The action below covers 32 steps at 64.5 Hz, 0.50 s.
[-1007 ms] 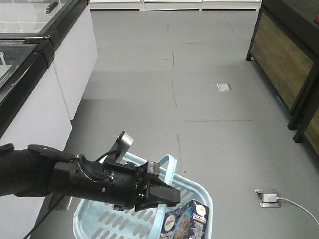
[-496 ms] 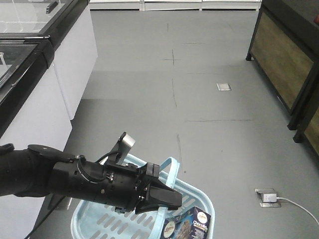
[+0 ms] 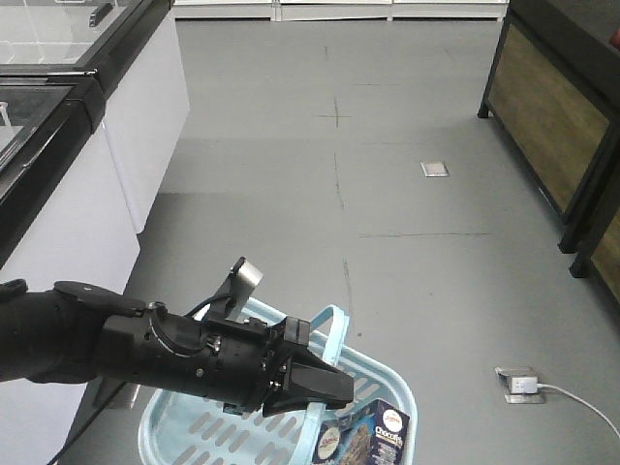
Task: Left arm holds basket, right arm returns cookies
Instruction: 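Swing the held basket in front of the robot with the left arm, then drive forward toward the drink shelves holding the basket in the left gripper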
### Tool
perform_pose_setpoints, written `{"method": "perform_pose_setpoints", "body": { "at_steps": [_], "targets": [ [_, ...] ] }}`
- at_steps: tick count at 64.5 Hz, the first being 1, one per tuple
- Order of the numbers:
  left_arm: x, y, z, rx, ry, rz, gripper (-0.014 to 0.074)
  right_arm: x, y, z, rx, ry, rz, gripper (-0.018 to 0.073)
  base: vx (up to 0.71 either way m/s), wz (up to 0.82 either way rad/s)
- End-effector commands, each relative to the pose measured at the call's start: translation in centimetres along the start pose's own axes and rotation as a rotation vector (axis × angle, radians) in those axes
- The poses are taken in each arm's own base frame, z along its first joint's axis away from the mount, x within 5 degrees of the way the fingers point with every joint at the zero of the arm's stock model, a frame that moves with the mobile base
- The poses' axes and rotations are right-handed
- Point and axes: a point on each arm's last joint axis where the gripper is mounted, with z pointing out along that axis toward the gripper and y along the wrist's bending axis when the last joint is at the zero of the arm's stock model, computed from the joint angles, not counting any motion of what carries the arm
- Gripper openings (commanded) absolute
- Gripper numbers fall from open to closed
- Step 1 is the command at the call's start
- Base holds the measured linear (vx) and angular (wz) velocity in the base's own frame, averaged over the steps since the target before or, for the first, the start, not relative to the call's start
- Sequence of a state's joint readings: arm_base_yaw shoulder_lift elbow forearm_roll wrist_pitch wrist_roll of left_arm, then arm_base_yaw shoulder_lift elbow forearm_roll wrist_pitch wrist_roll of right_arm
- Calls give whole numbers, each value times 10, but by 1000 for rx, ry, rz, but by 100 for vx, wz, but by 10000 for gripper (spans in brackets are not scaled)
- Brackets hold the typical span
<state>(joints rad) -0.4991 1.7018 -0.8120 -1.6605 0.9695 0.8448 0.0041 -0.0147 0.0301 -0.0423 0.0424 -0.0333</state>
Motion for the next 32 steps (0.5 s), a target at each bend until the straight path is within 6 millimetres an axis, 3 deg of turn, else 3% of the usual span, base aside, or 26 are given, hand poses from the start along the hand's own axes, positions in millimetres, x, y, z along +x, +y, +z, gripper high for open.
{"method": "perform_pose_setpoints", "body": {
  "at_steps": [1,32],
  "targets": [
    [-1,-31,-9,135,-16,39,-7,-8,0,-1,3,-81,-6,-8,0,0],
    [-1,-31,-9,138,-14,39,-7,-8,0,-1,3,-81,-6,-8,3,-6]
  ]
}}
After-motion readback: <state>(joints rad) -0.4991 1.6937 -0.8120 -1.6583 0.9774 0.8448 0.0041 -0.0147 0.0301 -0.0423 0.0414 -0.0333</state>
